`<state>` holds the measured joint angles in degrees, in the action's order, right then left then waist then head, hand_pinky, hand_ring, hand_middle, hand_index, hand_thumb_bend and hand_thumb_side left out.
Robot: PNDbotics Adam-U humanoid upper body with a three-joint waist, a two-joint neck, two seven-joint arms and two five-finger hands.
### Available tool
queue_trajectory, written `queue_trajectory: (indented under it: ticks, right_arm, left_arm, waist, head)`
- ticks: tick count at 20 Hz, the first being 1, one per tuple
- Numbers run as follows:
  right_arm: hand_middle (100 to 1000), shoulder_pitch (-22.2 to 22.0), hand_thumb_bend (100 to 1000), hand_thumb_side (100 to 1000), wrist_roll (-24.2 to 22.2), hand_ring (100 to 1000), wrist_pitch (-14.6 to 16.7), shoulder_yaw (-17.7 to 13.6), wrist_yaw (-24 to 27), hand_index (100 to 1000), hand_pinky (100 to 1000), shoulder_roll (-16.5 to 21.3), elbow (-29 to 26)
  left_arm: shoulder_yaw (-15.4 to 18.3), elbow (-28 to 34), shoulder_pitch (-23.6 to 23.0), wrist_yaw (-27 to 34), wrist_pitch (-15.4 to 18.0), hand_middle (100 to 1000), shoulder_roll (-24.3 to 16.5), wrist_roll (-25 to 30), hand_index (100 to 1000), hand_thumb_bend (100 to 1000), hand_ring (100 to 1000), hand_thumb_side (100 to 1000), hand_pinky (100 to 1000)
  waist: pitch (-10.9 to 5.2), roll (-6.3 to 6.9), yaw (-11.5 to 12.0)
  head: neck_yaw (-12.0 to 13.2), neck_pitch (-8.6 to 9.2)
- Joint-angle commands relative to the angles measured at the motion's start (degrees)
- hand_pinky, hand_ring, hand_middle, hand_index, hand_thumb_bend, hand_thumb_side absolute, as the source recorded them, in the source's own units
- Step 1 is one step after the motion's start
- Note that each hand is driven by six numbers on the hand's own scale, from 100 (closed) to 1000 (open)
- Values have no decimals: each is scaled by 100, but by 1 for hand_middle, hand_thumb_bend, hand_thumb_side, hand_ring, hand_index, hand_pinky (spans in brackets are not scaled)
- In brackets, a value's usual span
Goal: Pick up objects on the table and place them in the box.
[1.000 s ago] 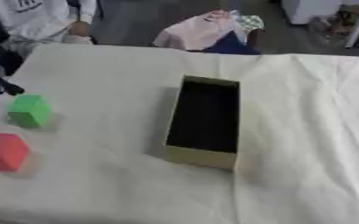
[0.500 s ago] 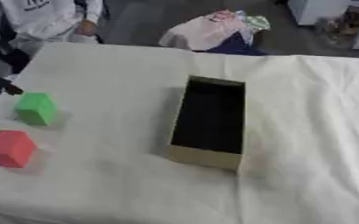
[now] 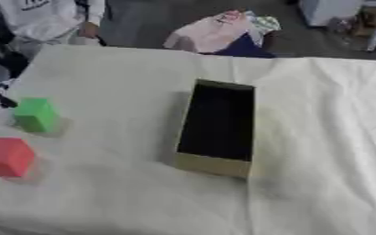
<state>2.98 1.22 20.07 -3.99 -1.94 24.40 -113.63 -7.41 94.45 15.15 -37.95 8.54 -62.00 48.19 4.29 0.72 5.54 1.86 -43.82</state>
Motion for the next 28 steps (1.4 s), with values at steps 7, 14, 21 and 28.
queue_trajectory:
  ticks: [7, 14, 21, 28]
  right_arm:
    - [709, 40, 100, 940, -62, 812, -21, 0, 49, 876, 850, 15, -96]
    - [708, 32, 100, 942, -80, 812, -56, 4, 50, 875, 850, -23, -96]
    - [705, 26, 100, 944, -92, 812, -89, 3, 51, 872, 850, -64, -96]
    - [703, 24, 100, 946, -115, 812, -127, 7, 61, 869, 850, -110, -96]
  left_arm:
    - [-183, -495, 172, -62, 125, 904, -114, -110, 1000, 850, 886, 207, 951]
    - [-298, -831, 194, 79, 105, 849, -25, -758, 1000, 849, 865, 165, 925]
    - [-432, -1261, 190, 171, 45, 867, 105, -1152, 1000, 855, 862, 162, 907]
    - [-522, -1570, 292, 82, 121, 884, 288, -1326, 1000, 831, 868, 170, 904]
  waist:
    - [-21, 7, -37]
    - [-11, 5, -56]
    - [0, 1, -83]
    - [11, -5, -109]
  head:
    - [43, -29]
    - [70, -29]
    - [95, -29]
    - [107, -29]
